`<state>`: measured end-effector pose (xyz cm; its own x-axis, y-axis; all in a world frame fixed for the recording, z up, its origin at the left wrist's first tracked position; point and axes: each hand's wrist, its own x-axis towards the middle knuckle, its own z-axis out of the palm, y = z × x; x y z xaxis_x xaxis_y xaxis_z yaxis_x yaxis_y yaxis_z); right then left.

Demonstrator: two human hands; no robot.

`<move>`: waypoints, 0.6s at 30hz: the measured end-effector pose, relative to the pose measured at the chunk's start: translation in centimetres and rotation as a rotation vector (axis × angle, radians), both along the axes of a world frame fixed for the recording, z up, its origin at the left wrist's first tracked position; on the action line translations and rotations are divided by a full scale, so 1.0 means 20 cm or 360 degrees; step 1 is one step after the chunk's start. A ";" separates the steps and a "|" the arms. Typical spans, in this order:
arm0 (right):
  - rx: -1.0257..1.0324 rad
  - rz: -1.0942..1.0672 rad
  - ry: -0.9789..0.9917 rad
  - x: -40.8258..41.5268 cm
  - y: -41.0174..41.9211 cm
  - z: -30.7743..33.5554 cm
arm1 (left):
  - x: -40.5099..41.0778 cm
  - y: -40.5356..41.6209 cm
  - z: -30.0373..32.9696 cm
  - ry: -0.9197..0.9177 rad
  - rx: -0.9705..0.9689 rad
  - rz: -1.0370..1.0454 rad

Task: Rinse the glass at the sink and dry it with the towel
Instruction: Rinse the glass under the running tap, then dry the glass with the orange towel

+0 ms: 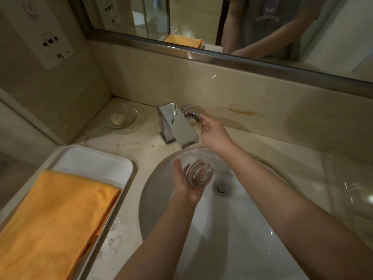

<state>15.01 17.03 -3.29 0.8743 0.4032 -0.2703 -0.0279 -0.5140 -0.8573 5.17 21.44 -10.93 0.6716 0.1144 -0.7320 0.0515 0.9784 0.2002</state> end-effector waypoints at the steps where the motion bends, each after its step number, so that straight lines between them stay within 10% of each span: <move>1: 0.0014 0.0038 0.0010 -0.01 -0.01 0.00 | -0.01 0.00 0.00 -0.0002 -0.0007 0.0012; 12: -0.0193 0.0241 0.1107 -0.36 -0.23 -0.12 | -0.17 -0.04 0.06 -0.0134 0.0178 -0.0149; 18: -0.0267 0.0413 0.0897 -0.43 -0.29 -0.10 | -0.32 -0.01 0.09 -0.0200 0.0620 -0.0526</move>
<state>6.44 11.19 -5.38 0.4593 0.4948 -0.7378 -0.3077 -0.6905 -0.6546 -1.21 21.25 -9.23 0.7978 0.1290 -0.5889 0.2973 0.7657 0.5704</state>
